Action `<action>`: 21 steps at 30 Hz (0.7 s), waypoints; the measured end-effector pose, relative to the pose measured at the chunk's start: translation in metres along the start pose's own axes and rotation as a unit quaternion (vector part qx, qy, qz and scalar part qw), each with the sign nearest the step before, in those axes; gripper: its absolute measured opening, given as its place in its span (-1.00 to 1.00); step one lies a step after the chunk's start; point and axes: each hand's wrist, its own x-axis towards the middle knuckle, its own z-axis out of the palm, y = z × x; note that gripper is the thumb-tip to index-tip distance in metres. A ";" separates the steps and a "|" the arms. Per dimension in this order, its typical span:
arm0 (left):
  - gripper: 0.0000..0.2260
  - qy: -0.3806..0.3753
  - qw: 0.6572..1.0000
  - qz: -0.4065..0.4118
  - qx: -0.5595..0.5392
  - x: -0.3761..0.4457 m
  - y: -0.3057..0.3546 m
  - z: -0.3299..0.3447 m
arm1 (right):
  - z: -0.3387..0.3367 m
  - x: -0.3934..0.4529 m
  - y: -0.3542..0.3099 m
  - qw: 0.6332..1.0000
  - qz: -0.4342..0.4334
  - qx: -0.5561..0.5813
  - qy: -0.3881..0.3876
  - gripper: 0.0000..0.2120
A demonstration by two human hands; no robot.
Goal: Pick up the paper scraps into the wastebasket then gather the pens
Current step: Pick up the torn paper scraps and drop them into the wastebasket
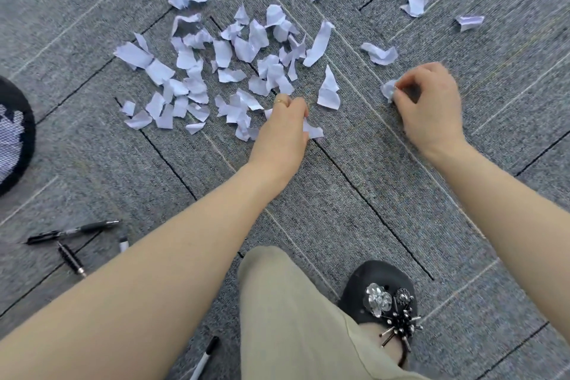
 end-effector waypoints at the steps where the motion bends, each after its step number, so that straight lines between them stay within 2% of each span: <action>1: -0.87 0.003 1.000 -0.001 0.008 0.002 0.000 -0.001 | 0.000 0.000 -0.001 1.000 0.000 0.010 0.003 -0.95; 9: -0.89 -0.028 0.999 -0.007 0.025 0.012 -0.001 -0.005 | -0.003 0.002 -0.010 0.996 0.044 0.071 -0.023 -0.93; 13: -0.91 -0.048 0.997 0.007 0.062 0.018 0.001 -0.009 | -0.010 0.012 -0.026 0.991 0.018 0.134 -0.019 -0.90; 16: -0.89 -0.057 0.988 0.060 0.127 0.020 0.002 -0.008 | -0.003 0.028 -0.035 0.997 -0.004 0.079 0.007 -0.89; 18: -0.84 -0.058 0.980 0.100 0.164 0.017 0.001 -0.004 | 0.004 0.036 -0.034 1.000 -0.001 0.026 0.009 -0.96; 21: -0.81 -0.050 0.979 0.123 0.156 0.017 -0.002 -0.001 | 0.011 0.042 -0.030 1.000 0.005 0.013 0.017 -0.90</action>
